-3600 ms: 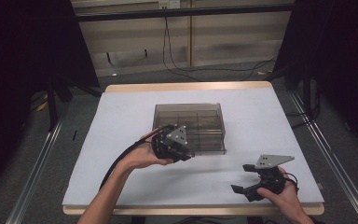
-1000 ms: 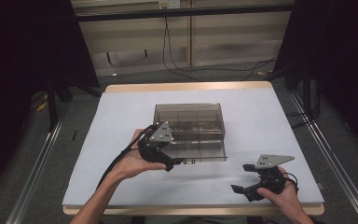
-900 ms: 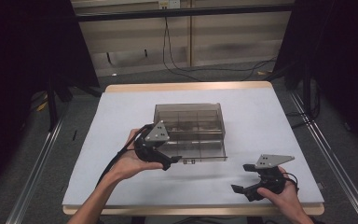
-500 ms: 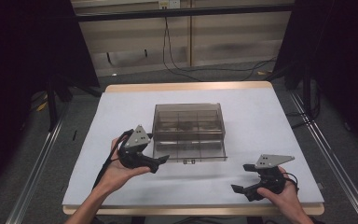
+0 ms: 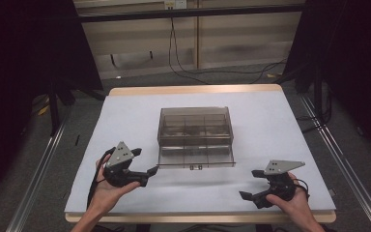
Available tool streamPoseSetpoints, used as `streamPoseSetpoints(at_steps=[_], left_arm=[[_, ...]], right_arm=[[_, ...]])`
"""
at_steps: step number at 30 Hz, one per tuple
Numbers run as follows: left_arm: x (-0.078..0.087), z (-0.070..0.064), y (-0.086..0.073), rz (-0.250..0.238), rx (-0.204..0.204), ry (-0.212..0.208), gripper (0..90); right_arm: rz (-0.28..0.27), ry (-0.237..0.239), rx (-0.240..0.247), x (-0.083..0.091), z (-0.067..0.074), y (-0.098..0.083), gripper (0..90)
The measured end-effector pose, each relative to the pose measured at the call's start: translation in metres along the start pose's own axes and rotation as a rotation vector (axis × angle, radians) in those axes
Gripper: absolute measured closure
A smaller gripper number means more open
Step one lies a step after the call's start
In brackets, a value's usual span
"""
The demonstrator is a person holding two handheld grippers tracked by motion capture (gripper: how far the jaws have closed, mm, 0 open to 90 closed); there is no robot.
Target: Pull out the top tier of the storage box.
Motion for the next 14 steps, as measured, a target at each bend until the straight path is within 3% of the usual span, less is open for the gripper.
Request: streamPoseSetpoints(at_steps=[4,9,12,14], left_arm=[[0.003,-0.002,-0.012,-0.038,0.041,0.039,18.7],[0.004,-0.008,-0.031,-0.087,0.05,0.102,19.2],[0.002,-0.008,-0.038,-0.073,0.048,0.091,20.8],[0.002,-0.008,-0.04,-0.04,0.057,0.052,22.9]], right_arm=[[0.0,0.0,-0.002,0.0,0.0,0.0,9.2],[-0.001,-0.001,-0.001,0.0,0.0,0.0,9.2],[-0.005,-0.001,0.002,0.001,0.0,0.0,9.2],[-0.007,-0.002,0.0,0.001,0.0,0.0,9.2]])
Point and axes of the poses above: each handheld gripper's, and its own axes: x roughly backward along the jaws, y roughly out of its top, z roughly to its left, the point moved 1 cm from there along -x, roughly forward along the jaws, and after that the axes turned 5 degrees about z, right-handed, at the moved point
